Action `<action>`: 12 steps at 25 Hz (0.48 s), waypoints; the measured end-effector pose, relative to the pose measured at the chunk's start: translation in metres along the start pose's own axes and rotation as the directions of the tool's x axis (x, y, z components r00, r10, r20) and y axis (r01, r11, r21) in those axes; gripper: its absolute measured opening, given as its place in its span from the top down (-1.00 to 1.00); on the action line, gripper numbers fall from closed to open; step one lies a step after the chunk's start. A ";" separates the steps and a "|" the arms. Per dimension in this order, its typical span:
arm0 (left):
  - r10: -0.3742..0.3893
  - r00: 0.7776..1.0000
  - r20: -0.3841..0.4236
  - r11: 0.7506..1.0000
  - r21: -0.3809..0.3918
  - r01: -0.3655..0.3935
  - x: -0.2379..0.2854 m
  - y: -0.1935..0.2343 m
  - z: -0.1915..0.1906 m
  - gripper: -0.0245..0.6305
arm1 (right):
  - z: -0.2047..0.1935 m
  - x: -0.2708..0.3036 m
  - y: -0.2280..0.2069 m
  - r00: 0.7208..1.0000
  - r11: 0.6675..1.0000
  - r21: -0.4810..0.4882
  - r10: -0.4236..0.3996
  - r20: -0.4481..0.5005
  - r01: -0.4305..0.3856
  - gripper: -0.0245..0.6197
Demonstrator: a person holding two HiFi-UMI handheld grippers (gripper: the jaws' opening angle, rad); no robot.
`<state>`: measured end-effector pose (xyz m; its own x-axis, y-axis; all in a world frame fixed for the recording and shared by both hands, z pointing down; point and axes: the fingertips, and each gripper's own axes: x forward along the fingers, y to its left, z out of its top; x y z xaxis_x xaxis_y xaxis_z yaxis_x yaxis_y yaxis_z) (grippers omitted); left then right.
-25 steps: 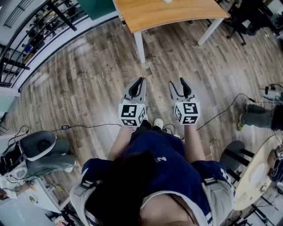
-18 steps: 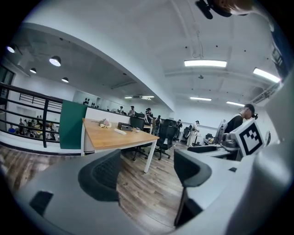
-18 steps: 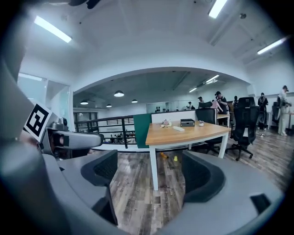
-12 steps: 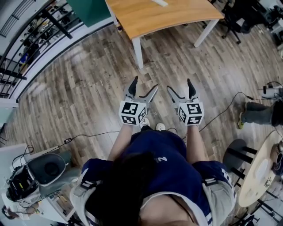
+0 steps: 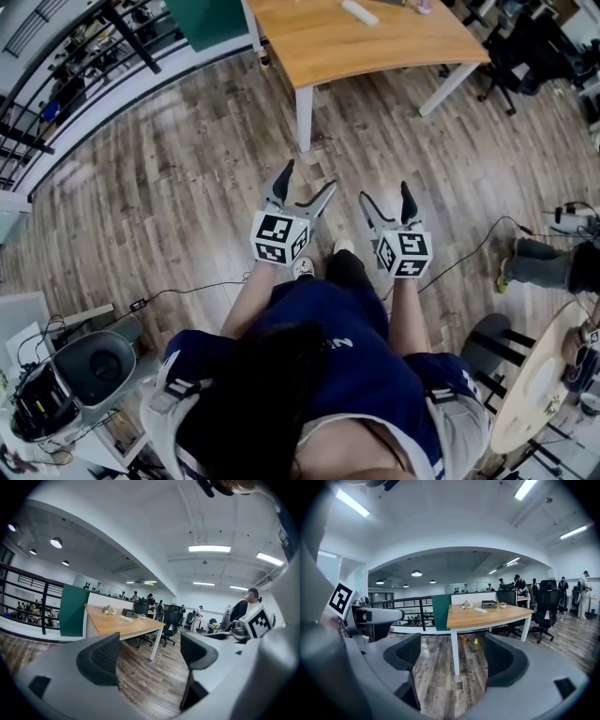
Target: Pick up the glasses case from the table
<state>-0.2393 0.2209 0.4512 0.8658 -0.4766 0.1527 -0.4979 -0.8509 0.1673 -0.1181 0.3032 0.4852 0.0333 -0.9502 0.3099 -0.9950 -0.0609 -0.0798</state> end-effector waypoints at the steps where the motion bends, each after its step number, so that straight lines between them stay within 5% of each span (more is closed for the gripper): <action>1: -0.004 1.000 -0.007 1.000 -0.001 0.004 0.002 0.003 -0.001 -0.26 | 0.002 0.005 -0.002 1.000 1.000 0.006 -0.005 0.004 0.005 -0.37; 12: 0.023 0.999 -0.047 0.999 -0.026 -0.024 0.073 0.032 -0.006 -0.26 | 0.023 0.091 -0.048 0.999 0.999 -0.005 0.049 0.009 -0.048 -0.32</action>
<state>-0.1919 0.1603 0.4732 0.8507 -0.4853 0.2019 -0.5200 -0.8332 0.1883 -0.0651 0.2123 0.4956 -0.0142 -0.9548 0.2970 -0.9959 -0.0131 -0.0898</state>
